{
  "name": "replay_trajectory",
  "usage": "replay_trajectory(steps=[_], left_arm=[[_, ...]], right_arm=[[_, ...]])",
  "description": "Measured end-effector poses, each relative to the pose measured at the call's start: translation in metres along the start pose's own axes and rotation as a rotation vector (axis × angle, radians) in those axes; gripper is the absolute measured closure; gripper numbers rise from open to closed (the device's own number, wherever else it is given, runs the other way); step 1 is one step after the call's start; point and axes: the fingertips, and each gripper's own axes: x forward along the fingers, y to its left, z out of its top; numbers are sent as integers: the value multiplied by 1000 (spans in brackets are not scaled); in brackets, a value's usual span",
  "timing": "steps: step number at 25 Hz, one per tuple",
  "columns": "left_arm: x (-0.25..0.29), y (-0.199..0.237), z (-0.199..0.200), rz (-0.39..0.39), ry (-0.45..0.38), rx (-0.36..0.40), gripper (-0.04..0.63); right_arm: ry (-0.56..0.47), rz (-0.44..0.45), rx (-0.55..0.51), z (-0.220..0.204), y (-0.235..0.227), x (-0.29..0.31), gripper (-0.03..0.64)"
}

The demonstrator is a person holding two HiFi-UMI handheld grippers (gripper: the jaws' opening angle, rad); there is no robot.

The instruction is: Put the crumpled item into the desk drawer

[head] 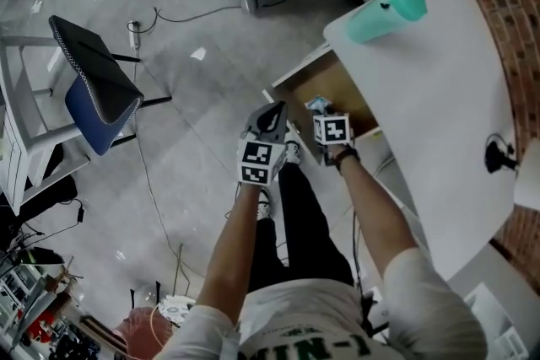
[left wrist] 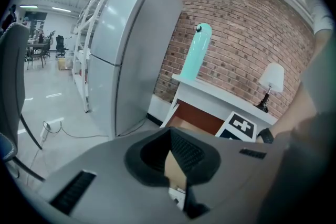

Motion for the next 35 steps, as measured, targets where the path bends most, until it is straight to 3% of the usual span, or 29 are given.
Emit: replay_trajectory(steps=[3, 6, 12, 20, 26, 35], left_arm=[[10, 2, -2, -4, -1, 11, 600], [18, 9, -7, 0, 4, 1, 600], [16, 14, -11, 0, 3, -17, 600], [9, 17, -10, 7, 21, -36, 600], [-8, 8, -3, 5, 19, -33, 600], [-77, -6, 29, 25, -57, -54, 600]], right_arm=[[11, -7, 41, 3, -13, 8, 492], [-5, -87, 1, 7, -40, 16, 492], [34, -51, 11, -4, -32, 24, 479], [-22, -72, 34, 0, -47, 19, 419], [-53, -64, 61, -4, -40, -3, 413], [-249, -19, 128, 0, 2, -93, 413]])
